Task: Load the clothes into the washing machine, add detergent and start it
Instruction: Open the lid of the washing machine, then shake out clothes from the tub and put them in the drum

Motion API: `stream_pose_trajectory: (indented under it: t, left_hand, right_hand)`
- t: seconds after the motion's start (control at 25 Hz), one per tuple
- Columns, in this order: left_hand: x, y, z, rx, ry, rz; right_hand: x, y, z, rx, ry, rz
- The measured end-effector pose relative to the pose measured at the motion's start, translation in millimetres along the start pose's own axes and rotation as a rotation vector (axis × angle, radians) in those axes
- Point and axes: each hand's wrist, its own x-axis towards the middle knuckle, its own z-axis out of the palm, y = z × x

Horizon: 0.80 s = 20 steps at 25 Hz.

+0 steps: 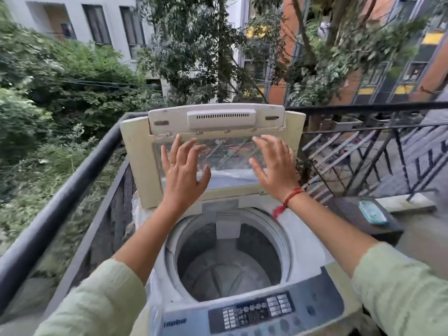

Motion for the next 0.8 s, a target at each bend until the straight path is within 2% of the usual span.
stream_pose_trajectory:
  t: [0.12,0.2,0.32,0.44,0.64,0.8]
  left_hand:
    - [-40,47,2,-0.102,-0.052,0.047]
    - [-76,79,6,-0.214,-0.122,0.014]
    - [-112,122,18,-0.357,-0.264,-0.017]
    - [-128,170,38,-0.431,-0.447,0.089]
    - [-139,256,87,-0.475,-0.698,0.269]
    - [-142,320,137,-0.330,-0.956,0.384]
  right_hand:
    - [-50,10,-25,0.084,0.072,0.104]
    - [-92,20,-46,0.131,0.144,0.217]
    - [-161,41,-80,0.111,0.187,0.372]
    - [-222,70,-109,0.045,0.204,0.527]
    - [-297,134,-149,-0.056,0.144,0.719]
    - [-351,207,-158,-0.081,0.001,0.833]
